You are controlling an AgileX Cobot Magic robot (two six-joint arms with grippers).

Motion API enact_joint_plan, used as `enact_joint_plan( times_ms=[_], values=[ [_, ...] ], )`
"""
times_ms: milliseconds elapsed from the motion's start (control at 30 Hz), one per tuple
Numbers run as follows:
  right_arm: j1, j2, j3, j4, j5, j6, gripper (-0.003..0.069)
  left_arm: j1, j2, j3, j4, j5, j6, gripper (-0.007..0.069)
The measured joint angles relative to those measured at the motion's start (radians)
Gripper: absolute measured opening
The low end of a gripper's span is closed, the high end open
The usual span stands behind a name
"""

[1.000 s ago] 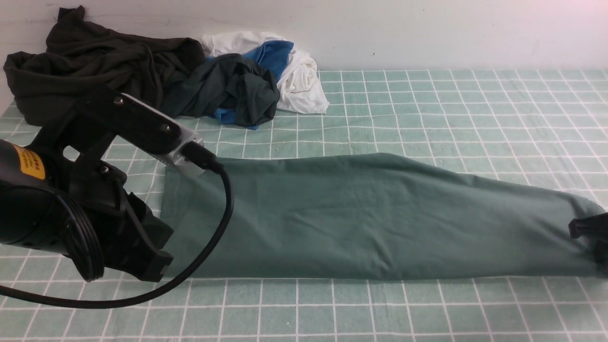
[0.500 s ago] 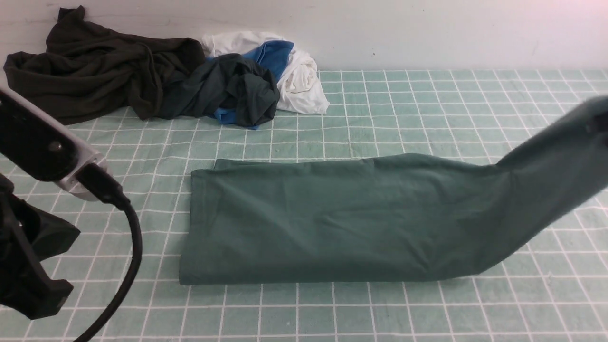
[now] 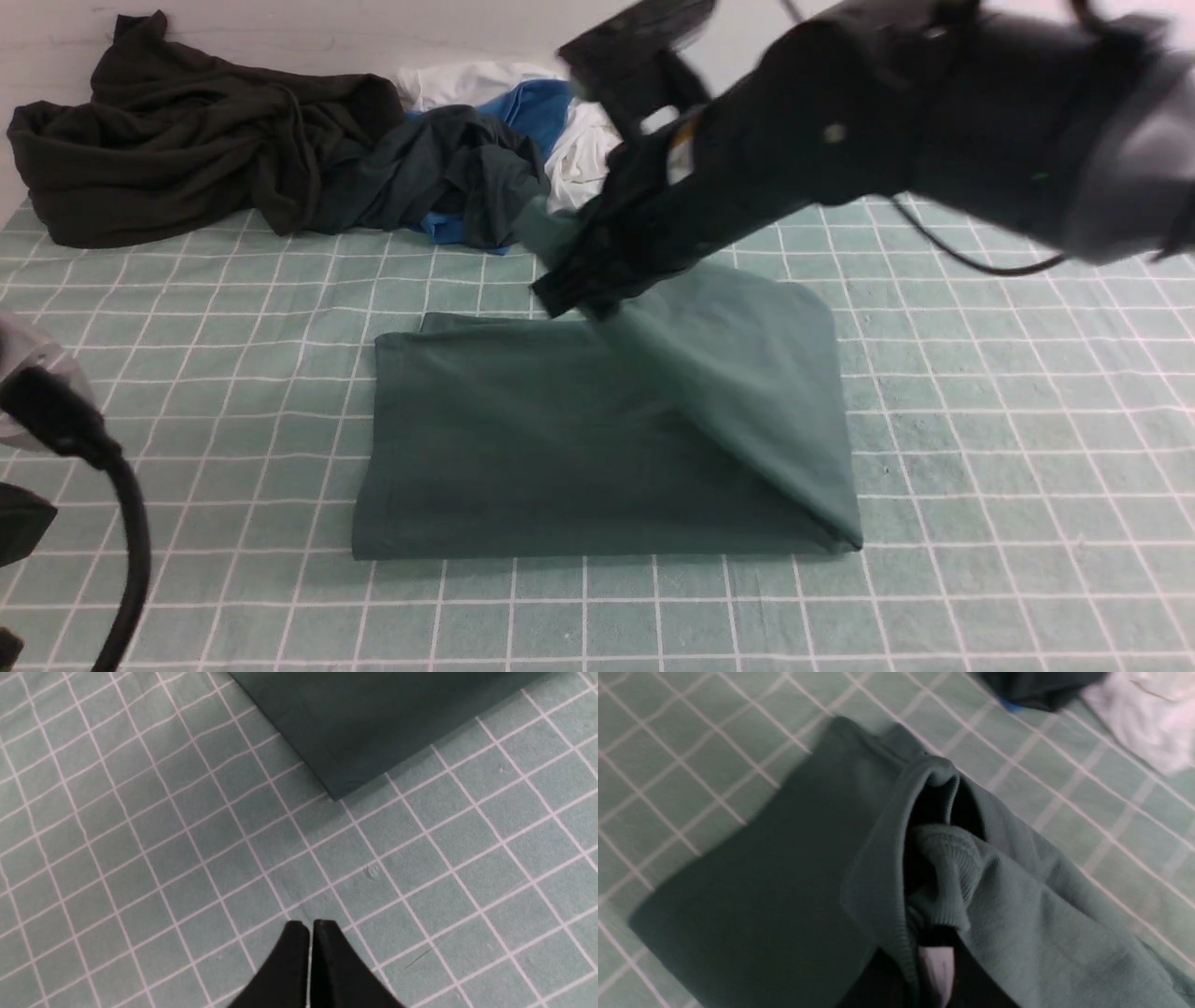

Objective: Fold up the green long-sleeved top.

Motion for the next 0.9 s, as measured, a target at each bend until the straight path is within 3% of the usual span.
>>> enact_joint_plan(
  times_ms=[133,267,433,500,567,667,767,900],
  values=[
    [0.052,0.144,-0.099,0.041,-0.041,-0.013,0.0036,0.0,-0.037,0.0,0.018,0.032,-0.001,-0.0003],
    [0.065,0.255,-0.202,0.088,-0.028,-0.053,0.0113,0.0,-0.072,0.0,0.031,0.043,-0.006,-0.0003],
    [0.065,0.274,-0.337,0.142,0.134,-0.075,0.036,0.0,-0.168,0.037,0.036,0.044,-0.05,-0.0003],
    [0.065,0.253,-0.383,0.143,0.246,-0.084,0.0433,0.0,-0.238,0.081,0.037,0.04,-0.074,-0.0003],
    [0.065,0.224,-0.41,0.149,0.331,-0.115,0.0457,0.0,-0.313,0.137,0.046,0.015,-0.099,-0.0003],
    [0.065,0.136,-0.432,0.169,0.429,-0.172,0.0446,0.0,-0.435,0.229,0.074,-0.051,-0.134,-0.0003],
    [0.065,0.048,-0.439,0.173,0.469,-0.194,0.0383,0.0,-0.524,0.304,0.091,-0.124,-0.165,-0.0003],
    [0.065,-0.099,-0.396,0.154,0.481,-0.202,0.021,0.0,-0.623,0.373,0.102,-0.203,-0.173,-0.0003]
  ],
)
